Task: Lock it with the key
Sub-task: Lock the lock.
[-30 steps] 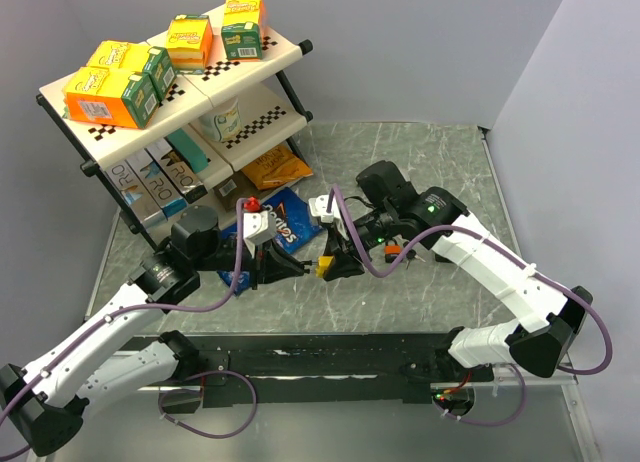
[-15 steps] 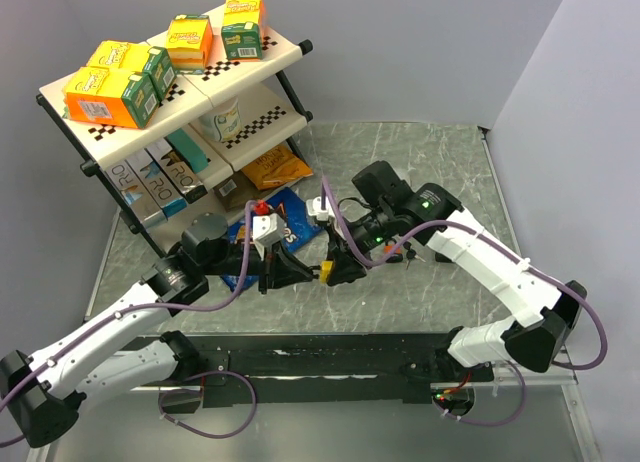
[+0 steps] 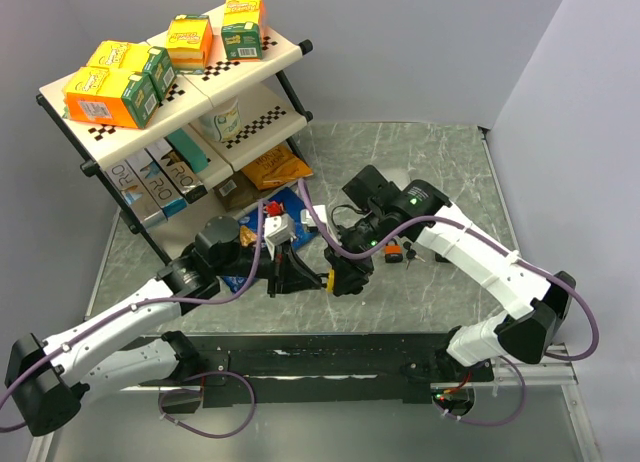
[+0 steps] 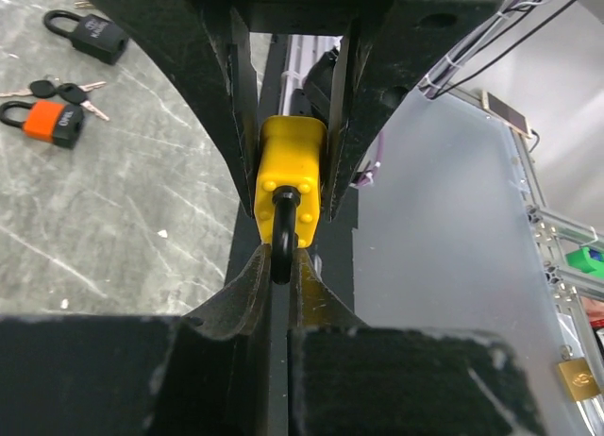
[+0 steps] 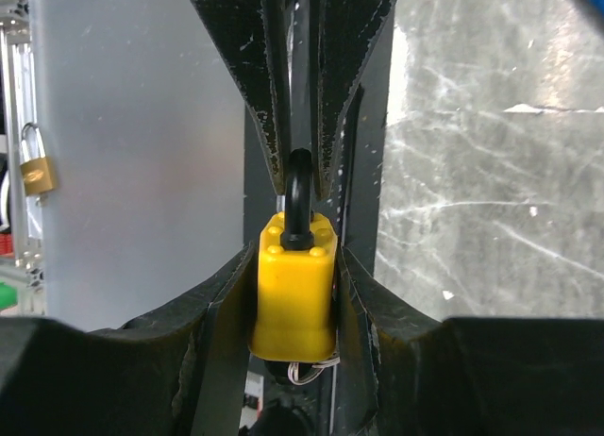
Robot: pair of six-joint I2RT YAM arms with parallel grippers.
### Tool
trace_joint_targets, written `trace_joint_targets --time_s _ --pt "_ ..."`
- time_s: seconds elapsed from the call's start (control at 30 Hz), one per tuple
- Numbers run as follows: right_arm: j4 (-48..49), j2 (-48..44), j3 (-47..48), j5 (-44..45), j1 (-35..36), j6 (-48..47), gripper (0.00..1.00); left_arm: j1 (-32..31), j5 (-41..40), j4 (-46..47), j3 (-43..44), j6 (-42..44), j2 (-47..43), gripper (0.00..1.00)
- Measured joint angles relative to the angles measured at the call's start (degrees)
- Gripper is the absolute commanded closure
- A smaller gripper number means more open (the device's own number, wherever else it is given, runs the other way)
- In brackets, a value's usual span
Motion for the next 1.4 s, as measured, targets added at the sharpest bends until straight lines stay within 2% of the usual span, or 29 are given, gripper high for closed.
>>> trace_joint_targets --time_s 0.37,0.53,0.57,0.6,0.63,0.73,0.8,0.83,0.9,1.0,1.1,1.13,1.23,1.4 --pt "-2.9 0.9 1.5 0.5 0.6 1.1 1.00 -1.3 -0.4 6.3 -3.6 -4.1 -0.3 0.99" --pt "-4.1 1.4 2.9 0.8 0.6 1.2 1.00 -1.4 -0.6 6.3 -3.6 -4.8 -0.8 0.99" --pt "-4.1 1.4 2.9 0.7 0.6 1.1 0.96 -1.2 -0.6 6.0 -3.6 -4.8 -1.0 0.99" --pt "-3.9 1.4 2.9 0.6 0.6 0.9 0.88 -0.8 -0.5 5.8 -3.6 -4.8 -1.4 0.99" --pt "-3.3 1.4 2.9 0.5 0.5 0.6 0.64 0.0 -0.3 5.3 -3.6 -4.7 -2.0 0.99" --pt "1.1 1.2 2.8 -1.2 -0.3 0.2 0.26 4.6 1.8 4.1 -3.6 -4.4 -4.4 0.99" --pt "5.4 1.0 2.4 -3.6 -1.8 0.0 0.12 8.1 2.7 2.8 -3.5 -3.9 -5.8 0.99" --pt "6.9 0.8 2.3 -4.4 -2.8 -0.4 0.11 9.4 3.2 1.9 -3.4 -3.5 -6.3 0.99" --pt "8.7 -0.5 1.2 -5.2 -5.6 -1.3 0.10 12.5 4.0 -0.3 -3.2 -2.5 -7.4 0.99" --pt "8.7 -2.2 0.2 -5.3 -9.0 -2.0 0.13 13.7 5.3 -2.7 -2.7 -0.9 -8.4 0.99" --pt "8.2 -3.8 -0.3 -5.5 -11.6 -2.7 0.22 13.7 6.9 -4.0 -2.1 0.7 -9.1 0.99" --pt "8.2 -4.0 -0.3 -5.5 -11.9 -2.8 0.28 13.7 7.3 -4.2 -1.8 1.1 -9.2 0.99" --pt "8.1 -4.7 -0.6 -5.9 -11.9 -2.9 0.36 13.7 8.3 -5.3 -1.0 2.3 -9.2 0.99" --pt "8.3 -4.7 -1.8 -6.9 -11.7 -2.6 0.38 13.7 8.6 -5.8 -0.2 3.5 -8.8 0.99"
